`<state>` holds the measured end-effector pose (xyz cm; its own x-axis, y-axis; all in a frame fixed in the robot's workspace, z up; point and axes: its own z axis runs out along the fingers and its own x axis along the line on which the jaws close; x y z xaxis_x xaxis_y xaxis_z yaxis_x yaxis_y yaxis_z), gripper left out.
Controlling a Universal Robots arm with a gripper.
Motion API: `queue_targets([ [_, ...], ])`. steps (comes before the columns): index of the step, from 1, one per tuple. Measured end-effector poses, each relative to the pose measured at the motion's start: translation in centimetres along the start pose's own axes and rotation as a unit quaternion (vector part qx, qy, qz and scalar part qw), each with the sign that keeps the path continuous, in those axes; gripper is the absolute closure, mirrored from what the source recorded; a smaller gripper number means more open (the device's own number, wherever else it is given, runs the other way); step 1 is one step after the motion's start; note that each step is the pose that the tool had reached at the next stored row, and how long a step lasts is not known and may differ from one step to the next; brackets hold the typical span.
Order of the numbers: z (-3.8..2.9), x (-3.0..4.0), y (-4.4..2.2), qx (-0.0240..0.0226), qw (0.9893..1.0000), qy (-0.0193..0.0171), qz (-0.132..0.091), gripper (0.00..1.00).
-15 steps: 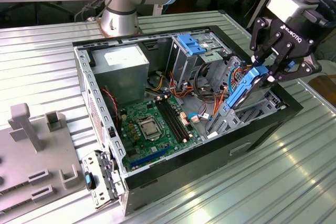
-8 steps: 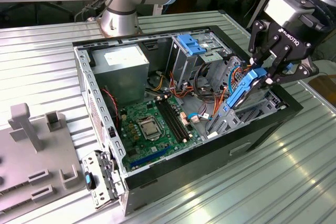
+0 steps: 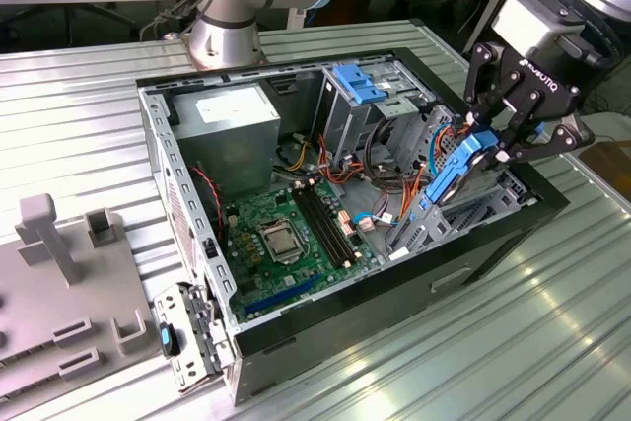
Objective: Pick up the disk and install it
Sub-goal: 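Insert the disk into the insertion slot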
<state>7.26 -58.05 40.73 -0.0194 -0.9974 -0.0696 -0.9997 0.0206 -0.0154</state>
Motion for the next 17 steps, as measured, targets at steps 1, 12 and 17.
queue_targets([
  [1, 0.06, 0.0, 0.0, 0.0, 1.0, 0.0, 0.0, 0.63],
  [12, 1.18, 0.08, 0.02, 0.0, 1.0, -0.0001, 0.0, 0.63],
  [17, 1.64, 0.11, 0.03, 0.0, 1.0, -0.0001, 0.0, 0.63],
])
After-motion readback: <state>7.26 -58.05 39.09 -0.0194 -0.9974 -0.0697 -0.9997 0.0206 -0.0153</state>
